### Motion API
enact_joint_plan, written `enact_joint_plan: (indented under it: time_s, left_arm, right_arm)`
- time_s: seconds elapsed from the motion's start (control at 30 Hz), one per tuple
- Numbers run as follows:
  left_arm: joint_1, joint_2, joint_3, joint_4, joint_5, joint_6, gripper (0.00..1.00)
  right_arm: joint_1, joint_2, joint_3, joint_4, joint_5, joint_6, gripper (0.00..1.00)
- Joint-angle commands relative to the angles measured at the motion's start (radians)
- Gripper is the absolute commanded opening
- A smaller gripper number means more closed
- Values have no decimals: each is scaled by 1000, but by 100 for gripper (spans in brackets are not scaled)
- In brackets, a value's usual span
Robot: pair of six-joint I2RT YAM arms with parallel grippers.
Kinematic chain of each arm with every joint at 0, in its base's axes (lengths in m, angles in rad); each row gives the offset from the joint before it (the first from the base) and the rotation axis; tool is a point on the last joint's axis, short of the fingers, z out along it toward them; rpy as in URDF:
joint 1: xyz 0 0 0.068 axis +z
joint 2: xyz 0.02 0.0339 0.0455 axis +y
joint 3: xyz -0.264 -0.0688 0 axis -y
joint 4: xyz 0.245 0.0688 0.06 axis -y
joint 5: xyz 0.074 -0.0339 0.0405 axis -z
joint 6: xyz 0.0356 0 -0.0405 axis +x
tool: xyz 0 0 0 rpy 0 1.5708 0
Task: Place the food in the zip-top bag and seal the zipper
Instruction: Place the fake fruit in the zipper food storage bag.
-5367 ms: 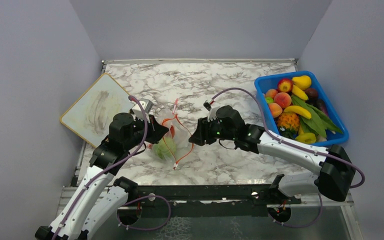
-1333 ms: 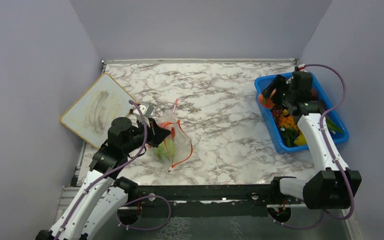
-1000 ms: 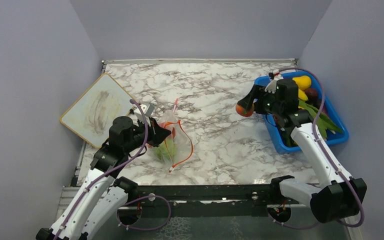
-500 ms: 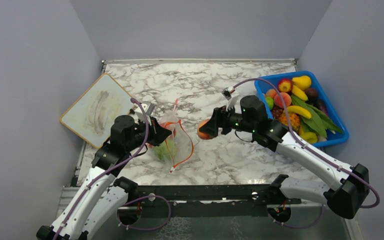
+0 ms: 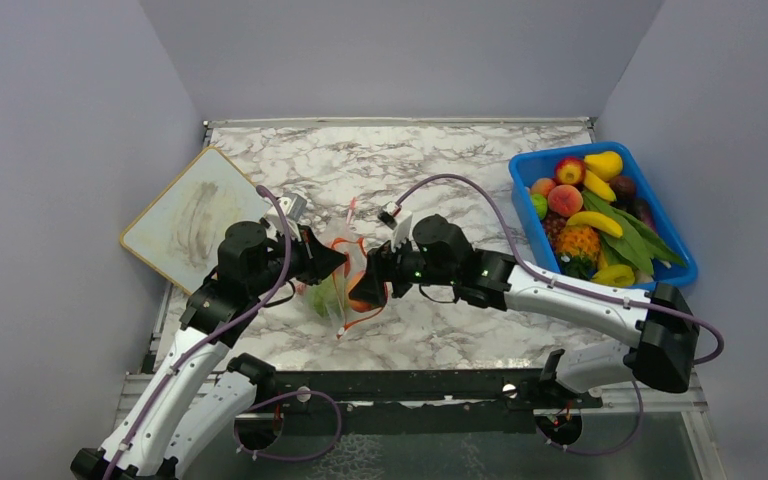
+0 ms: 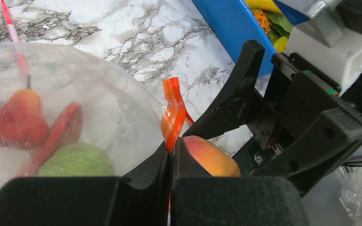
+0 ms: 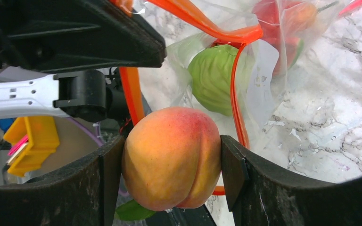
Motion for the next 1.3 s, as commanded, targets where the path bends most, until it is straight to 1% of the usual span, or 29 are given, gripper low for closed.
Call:
enact_joint_plan:
  time_s: [0.0, 0.23, 0.3, 0.43, 0.53, 0.6, 0.8, 1.0, 1.13, 1.2, 1.27]
  left_arm:
    - [2, -4, 44, 10, 49, -24, 0]
    - [2, -9, 46, 7, 67, -50, 0]
    - [1, -8, 48, 8, 78, -54, 0]
    - [1, -9, 49, 15, 91, -69, 0]
    - [1, -12, 54, 15, 98, -74, 0]
    - [1, -21, 53, 16, 93, -70, 0]
    - [1, -37, 36, 13, 69, -60, 0]
    - [2, -29, 33, 13, 61, -47, 0]
    - [2, -23, 44, 13, 57, -39, 0]
    - [1, -20, 46, 13, 55, -37, 0]
    - [2, -21, 44, 12, 55, -38, 0]
  right_arm:
    - [21, 31, 45, 33, 122, -11, 48]
    - [23, 45, 35, 89, 232, -9, 49]
    - [23, 56, 40, 109, 261, -10, 51]
    - [23, 76, 20, 200, 288, 0, 53]
    - [23, 92, 1, 260, 307, 21, 60]
    - [23, 98, 5, 258, 311, 32, 65]
    - [22, 57, 32, 158, 317, 28, 77]
    - [23, 5, 63, 19, 319, 20, 81]
    - [23, -15, 85, -69, 307, 15, 79]
    - [22, -26, 91, -108, 303, 10, 76]
    - [22, -33, 89, -143, 318, 9, 70]
